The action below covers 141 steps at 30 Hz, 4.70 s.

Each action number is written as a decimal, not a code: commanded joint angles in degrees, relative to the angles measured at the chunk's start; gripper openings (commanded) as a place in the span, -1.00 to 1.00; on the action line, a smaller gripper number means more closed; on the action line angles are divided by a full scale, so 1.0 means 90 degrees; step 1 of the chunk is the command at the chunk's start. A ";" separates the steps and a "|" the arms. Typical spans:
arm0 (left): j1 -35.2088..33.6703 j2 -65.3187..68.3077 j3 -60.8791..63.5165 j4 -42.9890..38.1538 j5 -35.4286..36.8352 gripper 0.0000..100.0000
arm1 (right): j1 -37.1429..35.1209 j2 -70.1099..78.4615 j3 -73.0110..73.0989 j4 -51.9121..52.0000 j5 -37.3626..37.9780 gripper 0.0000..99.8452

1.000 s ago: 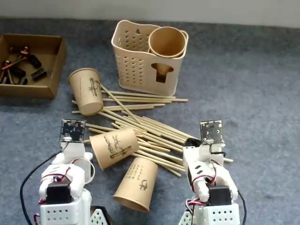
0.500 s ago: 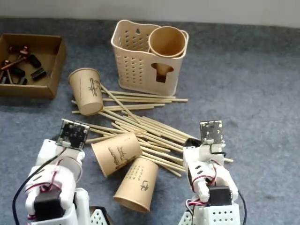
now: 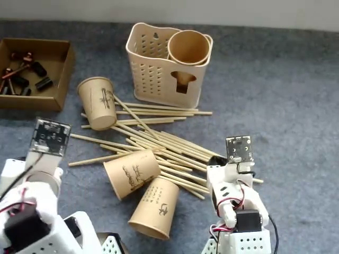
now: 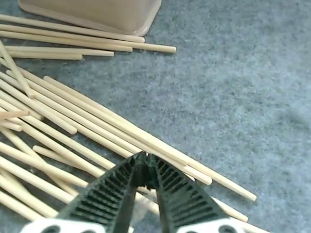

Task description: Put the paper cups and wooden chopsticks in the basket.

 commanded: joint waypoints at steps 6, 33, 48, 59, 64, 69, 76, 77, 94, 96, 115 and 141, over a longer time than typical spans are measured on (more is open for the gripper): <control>-0.1978 0.0747 -0.0933 0.0313 -0.1915 -0.99 | 0.0063 -0.0044 0.0747 0.0015 0.0049 -0.99; -0.4186 0.1597 0.0181 -0.0918 -0.5177 -0.99 | 0.0063 -0.0024 0.0747 0.0015 0.0059 -0.99; -0.4215 0.6149 -0.3375 -0.0264 -0.6066 -0.98 | 0.0073 -0.0024 0.0747 0.0015 0.0059 -0.99; -0.4215 0.7311 -0.3814 -0.0703 -0.7404 -0.59 | 0.0073 -0.0034 0.0747 0.0015 0.0059 -0.99; -0.4215 0.7829 -0.3853 -0.1231 -0.7678 -0.59 | 0.0073 -0.0034 0.0747 0.0015 0.0059 -0.99; -0.4215 0.8063 -0.3853 -0.1954 -0.7238 -0.59 | 0.0073 -0.0034 0.0747 0.0015 0.0059 -0.99; -0.4205 0.8044 -0.3873 -0.2237 -0.5070 -0.51 | 0.0073 -0.0034 0.0747 0.0015 0.0059 -0.99; -0.4215 0.8044 -0.3873 -0.2227 -0.4747 -0.46 | 0.0073 -0.0034 0.0747 0.0015 0.0059 -0.99; -0.4176 0.8317 -0.4098 -0.2247 -0.1983 -0.30 | 0.0073 -0.0034 0.0747 0.0015 0.0059 -0.99; -0.4166 0.8659 -0.4322 -0.2393 -0.1973 -0.30 | 0.0073 -0.0034 0.0747 0.0015 0.0059 -0.99; -0.4059 1.1756 -0.6872 -0.0821 -0.3399 -0.31 | 0.0073 -0.0034 0.0737 0.0015 0.0059 -0.99; -0.2418 1.1678 -0.7878 0.1280 -0.1377 -0.51 | 0.0073 -0.0034 0.0737 0.0015 0.0059 -0.99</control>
